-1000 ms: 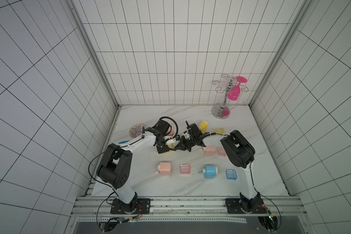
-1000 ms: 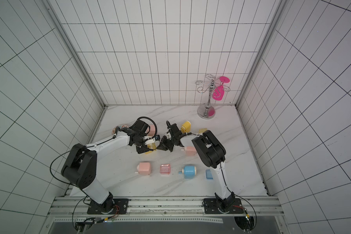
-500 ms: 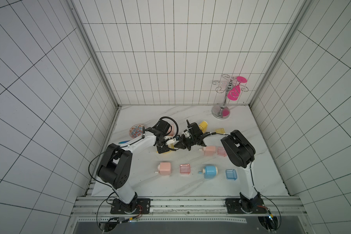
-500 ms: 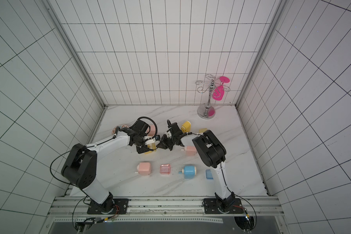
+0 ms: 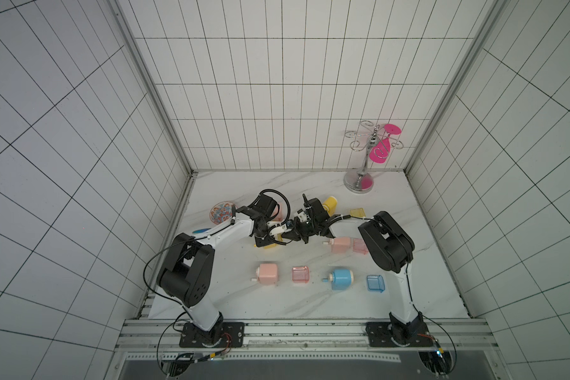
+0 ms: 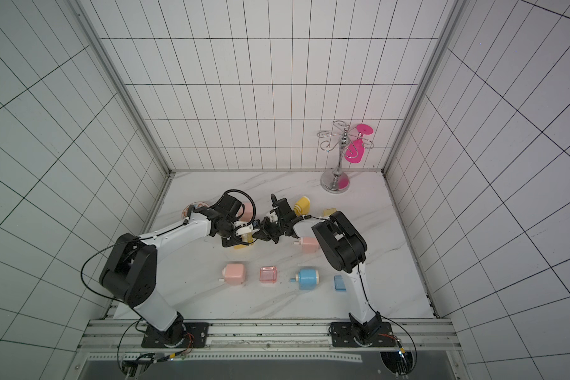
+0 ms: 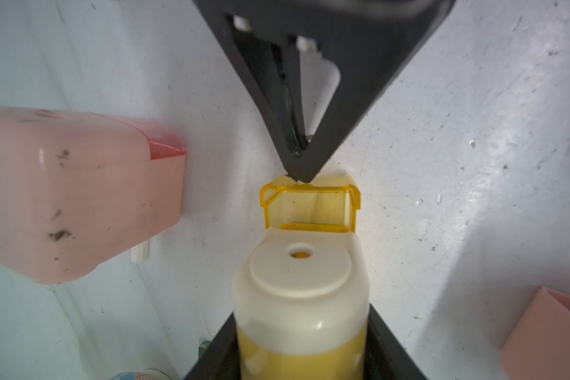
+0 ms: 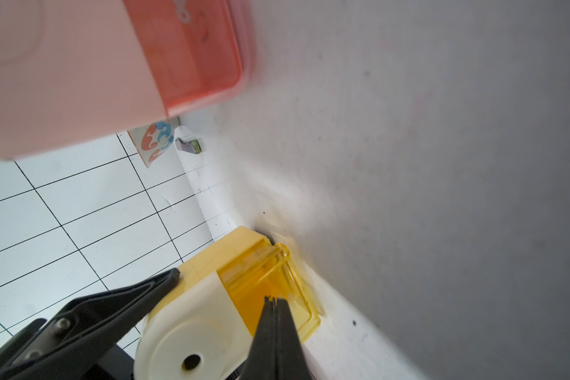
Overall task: Put the tray back into the pencil sharpener
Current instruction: Close the container of the pencil sharpener.
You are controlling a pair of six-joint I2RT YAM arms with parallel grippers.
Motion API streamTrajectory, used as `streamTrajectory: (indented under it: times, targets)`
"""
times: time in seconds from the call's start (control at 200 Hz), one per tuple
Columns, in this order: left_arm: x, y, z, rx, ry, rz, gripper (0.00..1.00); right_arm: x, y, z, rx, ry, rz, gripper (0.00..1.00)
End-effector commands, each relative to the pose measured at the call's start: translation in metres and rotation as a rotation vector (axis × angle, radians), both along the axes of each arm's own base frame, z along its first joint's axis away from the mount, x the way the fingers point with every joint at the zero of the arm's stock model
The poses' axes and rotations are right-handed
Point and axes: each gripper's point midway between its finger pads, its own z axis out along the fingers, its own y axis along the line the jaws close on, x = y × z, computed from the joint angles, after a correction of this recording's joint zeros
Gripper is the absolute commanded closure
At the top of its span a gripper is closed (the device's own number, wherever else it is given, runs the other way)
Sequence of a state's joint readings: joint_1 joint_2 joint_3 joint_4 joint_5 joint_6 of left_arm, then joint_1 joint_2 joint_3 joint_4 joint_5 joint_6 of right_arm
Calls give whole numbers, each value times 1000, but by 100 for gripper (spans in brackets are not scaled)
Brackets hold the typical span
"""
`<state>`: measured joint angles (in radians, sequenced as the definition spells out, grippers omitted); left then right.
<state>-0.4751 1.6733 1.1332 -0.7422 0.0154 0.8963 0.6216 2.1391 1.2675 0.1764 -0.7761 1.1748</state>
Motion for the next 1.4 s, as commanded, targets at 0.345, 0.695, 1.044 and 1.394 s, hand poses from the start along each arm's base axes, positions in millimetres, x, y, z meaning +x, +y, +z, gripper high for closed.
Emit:
streamTrajectory:
  times: [0.345, 0.695, 1.044, 1.394]
  targets:
    - [4, -5, -2, 2, -7, -19, 62, 7, 3, 2, -44, 4, -15, 100]
    - [3, -6, -2, 2, -4, -20, 63, -15, 33, 6, 39, 20, 37, 100]
    - [4, -6, -2, 0, -5, -18, 65, -13, 41, 3, 79, 45, 33, 100]
    - [5, -5, -1, 8, -13, -19, 65, -10, 17, 3, 4, 30, -7, 99]
